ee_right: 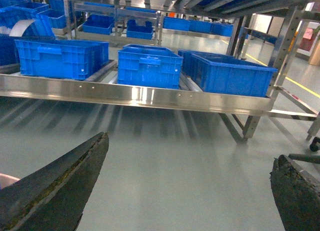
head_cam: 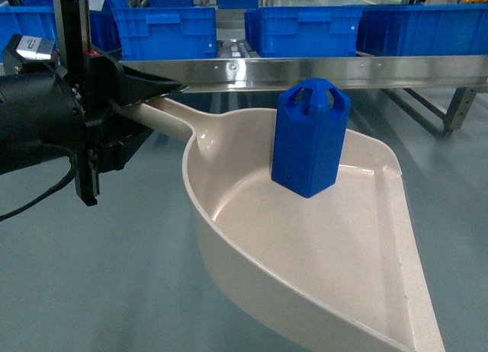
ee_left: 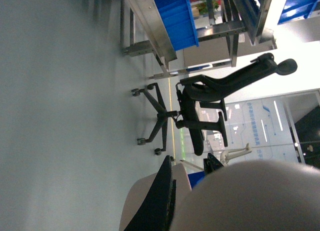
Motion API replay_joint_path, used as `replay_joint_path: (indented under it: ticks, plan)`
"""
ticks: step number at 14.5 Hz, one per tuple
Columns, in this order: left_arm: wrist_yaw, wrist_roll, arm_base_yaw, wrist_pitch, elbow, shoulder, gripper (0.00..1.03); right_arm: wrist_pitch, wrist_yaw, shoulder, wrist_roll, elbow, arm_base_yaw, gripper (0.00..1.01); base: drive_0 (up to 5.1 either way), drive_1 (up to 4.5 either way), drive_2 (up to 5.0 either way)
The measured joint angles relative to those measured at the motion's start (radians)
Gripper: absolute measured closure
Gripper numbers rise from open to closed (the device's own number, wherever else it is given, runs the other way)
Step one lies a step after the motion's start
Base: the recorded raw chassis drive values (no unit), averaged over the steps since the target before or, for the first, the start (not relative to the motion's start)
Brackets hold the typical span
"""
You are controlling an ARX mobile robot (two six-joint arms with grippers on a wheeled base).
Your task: Place part in tray to right shelf
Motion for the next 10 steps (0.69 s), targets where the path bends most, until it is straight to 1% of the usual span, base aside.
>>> replay_joint_path:
  ticks: [2, 6, 7, 10]
  plan:
    - [-0.001, 0.001, 0.000, 0.000, 0.000, 0.000, 0.90, 0.000, 0.000, 0.000, 0.000, 0.000, 0.000, 0.03, 0.4, 4.68, -4.0]
    - [0.006, 0.002, -0.004, 0.000, 0.000, 0.000, 0.90, -0.003, 0.000, 0.001, 0.000, 0.000, 0.000, 0.03, 1.1, 5.44, -3.2]
    - [0.000, 0.003, 0.004, -0.002, 0.000, 0.000, 0.90, -0.001, -0.002, 0.001, 0.000, 0.000, 0.000, 0.03, 0.0, 4.29, -4.4]
    - [0.002, 0.005, -0.002, -0.002, 0.000, 0.000, 0.90, -0.002, -0.001, 0.000, 0.000, 0.000, 0.000, 0.03, -0.2, 4.14, -4.5]
